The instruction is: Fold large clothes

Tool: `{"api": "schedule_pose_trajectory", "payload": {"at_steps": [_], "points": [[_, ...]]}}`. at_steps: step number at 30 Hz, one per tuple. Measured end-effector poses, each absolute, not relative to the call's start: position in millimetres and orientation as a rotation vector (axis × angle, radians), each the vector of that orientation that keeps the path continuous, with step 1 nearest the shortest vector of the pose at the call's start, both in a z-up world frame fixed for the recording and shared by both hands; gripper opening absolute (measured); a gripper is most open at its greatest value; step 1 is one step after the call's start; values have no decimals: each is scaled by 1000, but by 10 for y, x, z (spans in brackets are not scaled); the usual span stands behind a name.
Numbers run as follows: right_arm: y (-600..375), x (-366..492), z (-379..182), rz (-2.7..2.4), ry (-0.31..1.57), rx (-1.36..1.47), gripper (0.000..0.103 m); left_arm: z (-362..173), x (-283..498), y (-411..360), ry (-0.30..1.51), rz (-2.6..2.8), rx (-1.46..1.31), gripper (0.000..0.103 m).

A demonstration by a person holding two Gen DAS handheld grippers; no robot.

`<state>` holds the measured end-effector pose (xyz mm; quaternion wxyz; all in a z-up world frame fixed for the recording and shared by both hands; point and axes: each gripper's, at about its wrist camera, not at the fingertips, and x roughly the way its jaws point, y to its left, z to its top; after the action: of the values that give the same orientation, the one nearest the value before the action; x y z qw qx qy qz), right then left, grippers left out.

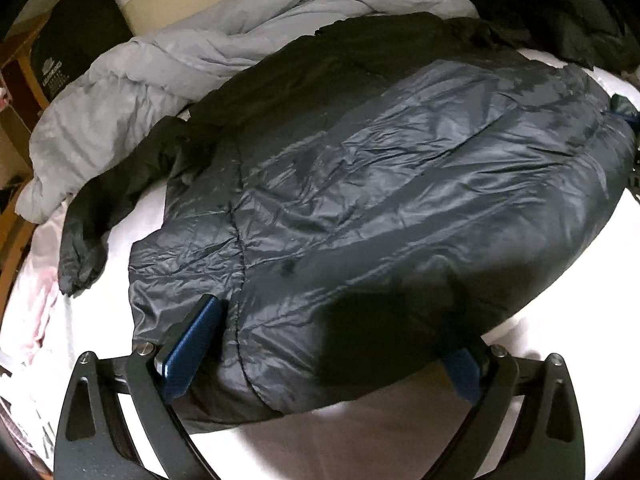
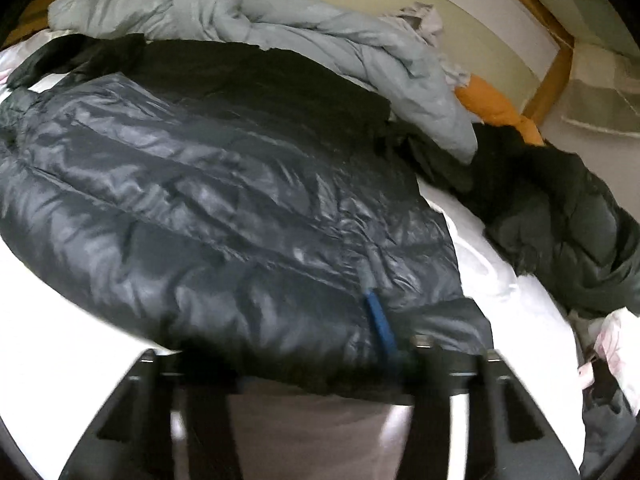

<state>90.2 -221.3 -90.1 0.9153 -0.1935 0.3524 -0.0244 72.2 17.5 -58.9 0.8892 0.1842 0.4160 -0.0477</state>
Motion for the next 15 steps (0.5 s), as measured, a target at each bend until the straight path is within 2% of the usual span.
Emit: {"api": "schedule_pose_trajectory", "payload": {"at_steps": [2, 4, 5, 7, 10, 15], "points": [[-2211, 911, -888, -47, 722, -388, 33, -590, 720, 207, 866, -112, 354, 91], [-2238, 852, -851, -50, 713, -369, 30, -556, 675, 202, 868, -118, 354, 69], [-2238, 811, -843, -52, 710, -359, 27, -534, 642, 196, 867, -110, 368, 63], [-2256, 746, -794, -47, 708, -338, 26, -499, 557, 221, 864, -102, 357, 43], [-2280, 568, -711, -39, 695, -314, 25, -460, 416, 299, 873, -117, 286, 32], [-2301, 215, -567, -31, 676, -264, 23, -320, 135, 307, 843, -135, 247, 28]]}}
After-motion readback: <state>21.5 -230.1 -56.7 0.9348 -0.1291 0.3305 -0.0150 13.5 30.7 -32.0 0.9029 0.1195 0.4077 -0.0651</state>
